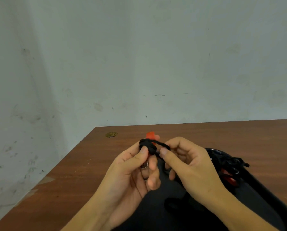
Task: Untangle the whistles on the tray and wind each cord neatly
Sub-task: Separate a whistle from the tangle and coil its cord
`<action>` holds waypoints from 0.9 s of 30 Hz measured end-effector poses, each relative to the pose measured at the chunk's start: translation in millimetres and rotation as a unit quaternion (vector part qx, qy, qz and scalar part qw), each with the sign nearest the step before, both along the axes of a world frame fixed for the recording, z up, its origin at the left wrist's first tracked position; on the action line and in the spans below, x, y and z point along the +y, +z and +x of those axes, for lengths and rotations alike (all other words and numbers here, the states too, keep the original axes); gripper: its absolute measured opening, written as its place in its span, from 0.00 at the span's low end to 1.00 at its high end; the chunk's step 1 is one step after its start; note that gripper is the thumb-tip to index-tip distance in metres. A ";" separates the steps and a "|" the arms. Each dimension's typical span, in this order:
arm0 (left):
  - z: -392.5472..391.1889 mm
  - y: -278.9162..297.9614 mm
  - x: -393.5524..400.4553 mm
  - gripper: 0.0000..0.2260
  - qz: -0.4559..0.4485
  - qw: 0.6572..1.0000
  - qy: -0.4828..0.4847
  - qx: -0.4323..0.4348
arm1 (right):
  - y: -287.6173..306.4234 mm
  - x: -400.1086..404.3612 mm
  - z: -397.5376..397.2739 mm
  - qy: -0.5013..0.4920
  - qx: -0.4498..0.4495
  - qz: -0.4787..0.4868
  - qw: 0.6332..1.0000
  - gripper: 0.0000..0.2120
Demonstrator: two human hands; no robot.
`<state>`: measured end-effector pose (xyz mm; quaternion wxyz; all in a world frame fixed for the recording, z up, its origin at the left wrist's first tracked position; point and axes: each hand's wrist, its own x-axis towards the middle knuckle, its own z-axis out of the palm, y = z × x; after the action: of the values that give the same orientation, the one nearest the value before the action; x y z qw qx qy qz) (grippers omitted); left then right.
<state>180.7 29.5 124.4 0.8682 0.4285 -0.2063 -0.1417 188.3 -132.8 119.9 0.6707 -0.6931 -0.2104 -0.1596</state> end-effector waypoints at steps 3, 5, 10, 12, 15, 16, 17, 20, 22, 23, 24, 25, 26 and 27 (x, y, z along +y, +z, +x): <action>0.9 0.3 0.9 0.11 -0.008 1.000 -0.004 -0.004 | 6.2 -5.5 0.9 0.099 0.124 0.171 0.972 0.02; 0.5 0.1 -0.3 0.14 -0.004 1.000 -0.009 -0.002 | 9.2 -11.4 0.5 0.206 0.187 0.268 0.922 0.10; -2.6 0.3 -4.2 0.09 -0.033 0.999 -0.028 -0.006 | 11.4 -18.0 1.7 0.350 0.210 0.311 0.858 0.14; -4.5 1.9 -3.5 0.08 -0.047 0.998 -0.038 -0.019 | 13.1 -18.3 3.9 0.322 0.173 0.247 0.898 0.19; -7.1 2.3 -2.5 0.12 -0.054 0.997 -0.054 -0.032 | 13.3 -20.6 4.3 0.196 0.007 0.093 0.976 0.19; -7.5 1.7 -2.1 0.13 -0.053 0.996 -0.062 -0.034 | 12.9 -22.2 4.0 0.137 -0.062 0.034 0.988 0.17; -7.8 1.3 -2.3 0.14 -0.051 0.996 -0.069 -0.034 | 12.8 -24.3 4.2 0.081 -0.121 -0.017 0.989 0.17; -7.0 -1.1 -2.3 0.15 -0.058 0.994 -0.090 -0.033 | 12.6 -28.2 2.6 -0.024 -0.233 -0.120 0.965 0.17; -6.5 -0.7 -1.8 0.14 -0.063 0.992 -0.104 -0.035 | 10.6 -27.6 3.9 -0.032 -0.230 -0.121 0.965 0.16; -7.1 0.2 -1.0 0.14 -0.060 0.992 -0.107 -0.040 | 10.1 -25.4 4.9 -0.007 -0.194 -0.096 0.976 0.16; -8.0 1.4 -0.3 0.14 -0.053 0.991 -0.109 -0.050 | 10.5 -22.8 4.9 0.041 -0.136 -0.050 0.989 0.15; -9.4 3.0 -0.2 0.14 -0.043 0.991 -0.110 -0.064 | 10.7 -20.6 4.5 0.104 -0.057 0.008 0.993 0.15; -11.0 4.1 0.1 0.15 -0.030 0.990 -0.110 -0.080 | 11.7 -17.3 3.1 0.180 0.037 0.064 0.981 0.15; -12.4 4.3 0.8 0.16 -0.015 0.989 -0.111 -0.097 | 12.4 -13.8 1.0 0.245 0.128 0.108 0.955 0.14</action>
<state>168.3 30.3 128.7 0.8291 0.4019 -0.3379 -0.1922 189.4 -146.6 132.3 0.7811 -0.5588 -0.2673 0.0778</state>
